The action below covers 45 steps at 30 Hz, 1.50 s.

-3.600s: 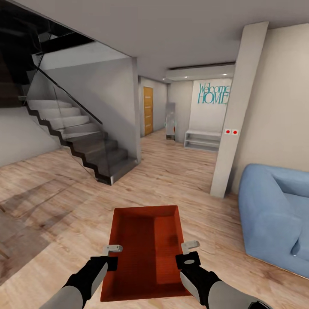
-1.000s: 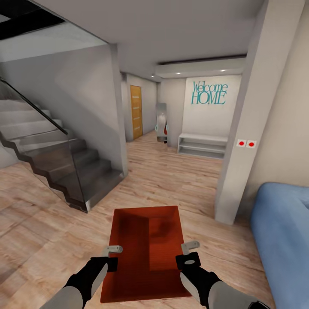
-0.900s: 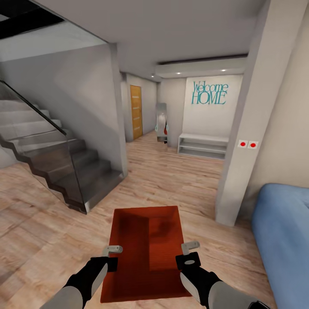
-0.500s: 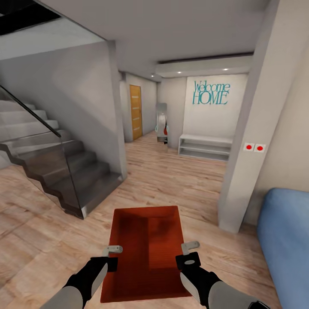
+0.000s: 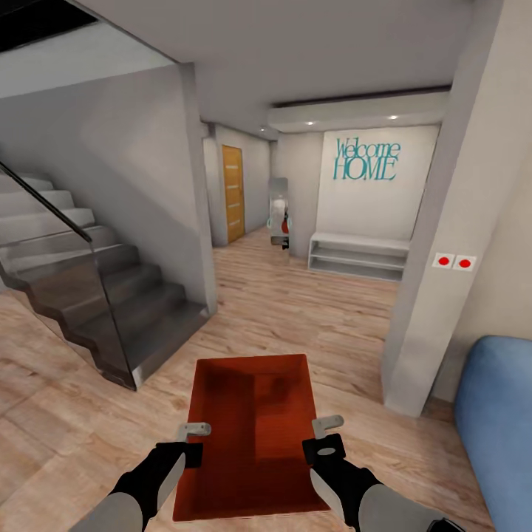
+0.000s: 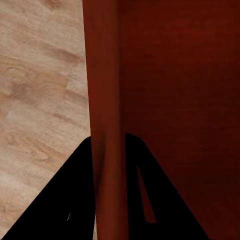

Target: Move the two storage containers from the living room to the garage. In the garage, place one container on the floor and stack the other container on top of it (either order is fine).

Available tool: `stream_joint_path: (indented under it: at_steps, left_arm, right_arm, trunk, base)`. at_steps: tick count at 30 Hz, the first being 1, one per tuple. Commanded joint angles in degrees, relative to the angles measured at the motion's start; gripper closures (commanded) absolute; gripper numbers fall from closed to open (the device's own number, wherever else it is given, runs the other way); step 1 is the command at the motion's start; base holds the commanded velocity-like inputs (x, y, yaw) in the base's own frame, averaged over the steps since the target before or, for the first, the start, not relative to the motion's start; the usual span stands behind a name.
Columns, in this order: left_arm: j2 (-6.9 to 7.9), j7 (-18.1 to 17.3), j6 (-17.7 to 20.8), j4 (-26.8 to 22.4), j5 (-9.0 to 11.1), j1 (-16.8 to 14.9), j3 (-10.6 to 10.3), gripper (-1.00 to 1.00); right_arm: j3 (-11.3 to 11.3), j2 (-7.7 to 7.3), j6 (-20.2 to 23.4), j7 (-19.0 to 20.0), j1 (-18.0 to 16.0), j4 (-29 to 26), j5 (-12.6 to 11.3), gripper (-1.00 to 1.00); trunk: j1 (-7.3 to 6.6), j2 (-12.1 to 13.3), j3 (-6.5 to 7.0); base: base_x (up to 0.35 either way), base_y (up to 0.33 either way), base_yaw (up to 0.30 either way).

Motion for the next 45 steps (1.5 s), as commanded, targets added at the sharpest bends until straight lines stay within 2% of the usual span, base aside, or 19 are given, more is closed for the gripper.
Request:
stream_joint_path:
  at_steps: [1,12,26,45]
  left_arm:
    - [0.00,0.3,0.4,0.0,-0.2,0.0,0.5,1.00]
    - [0.00,0.3,0.4,0.0,-0.2,0.0,0.5,1.00]
    - [0.00,0.3,0.4,0.0,-0.2,0.0,0.5,1.00]
    - [0.00,0.3,0.4,0.0,-0.2,0.0,0.5,1.00]
  right_arm:
    - [0.1,-0.01,0.4,0.1,0.0,-1.8,0.2,1.00]
    - [0.1,-0.01,0.4,0.1,0.0,-1.8,0.2,1.00]
    - [0.1,-0.01,0.4,0.1,0.0,-1.8,0.2,1.00]
    - [0.1,-0.01,0.3,0.1,0.0,-1.8,0.2,1.00]
  trunk:
    - [0.05,0.0,-0.03]
    - [0.05,0.0,-0.03]
    - [0.05,0.0,-0.03]
    - [0.05,0.0,-0.03]
  base:
    - [0.322,0.000,0.000]
    - [0.322,0.000,-0.021]
    - [0.322,0.000,-0.194]
    - [0.322,0.000,-0.010]
